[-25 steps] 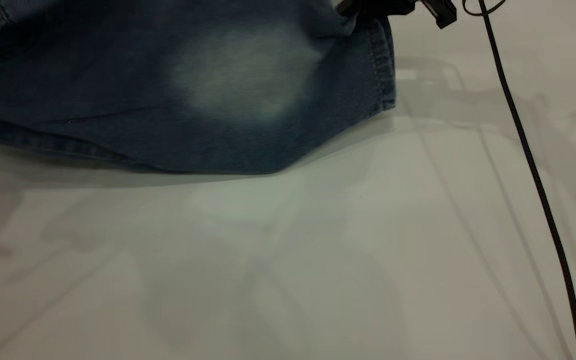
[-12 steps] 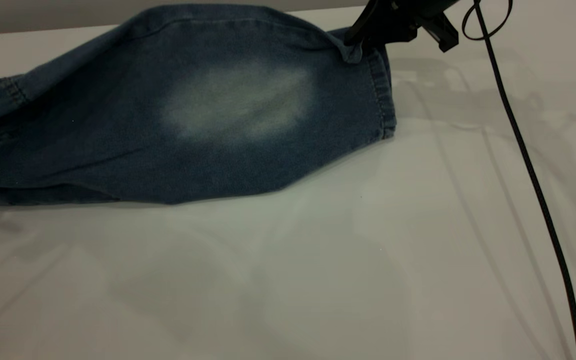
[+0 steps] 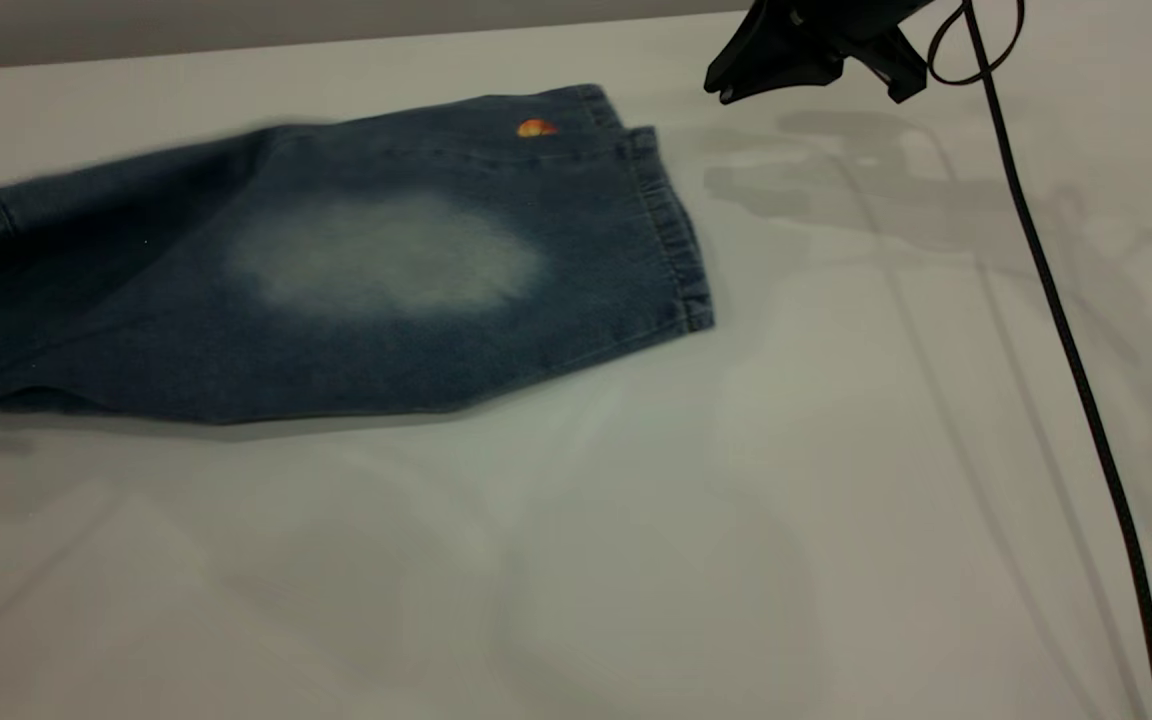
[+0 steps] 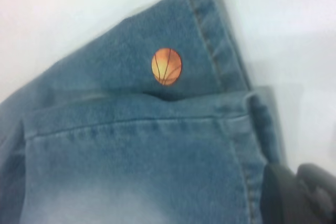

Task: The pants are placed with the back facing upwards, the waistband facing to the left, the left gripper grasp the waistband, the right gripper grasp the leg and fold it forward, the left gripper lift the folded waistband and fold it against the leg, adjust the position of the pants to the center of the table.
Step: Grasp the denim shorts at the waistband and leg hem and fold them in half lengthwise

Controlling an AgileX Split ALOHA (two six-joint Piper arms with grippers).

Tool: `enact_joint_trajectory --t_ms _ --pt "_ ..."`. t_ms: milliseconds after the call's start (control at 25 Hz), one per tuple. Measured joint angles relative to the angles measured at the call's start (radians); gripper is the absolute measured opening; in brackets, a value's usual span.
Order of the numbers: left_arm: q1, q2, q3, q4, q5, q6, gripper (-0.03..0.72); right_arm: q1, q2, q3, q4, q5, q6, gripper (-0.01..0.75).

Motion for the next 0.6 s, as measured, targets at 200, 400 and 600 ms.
enact_joint_trajectory --t_ms 200,400,600 --pt "0.000 0.047 0.000 0.004 0.002 0.000 0.122 0.011 0.000 0.000 0.015 0.001 -0.040 0.015" --pt "0.000 0.079 0.000 0.008 0.005 0.000 0.122 0.013 0.000 0.000 0.024 0.069 -0.111 0.040" --pt "0.000 0.079 0.000 0.078 -0.012 0.003 0.122 0.013 0.000 -0.001 0.028 0.101 -0.112 0.087"
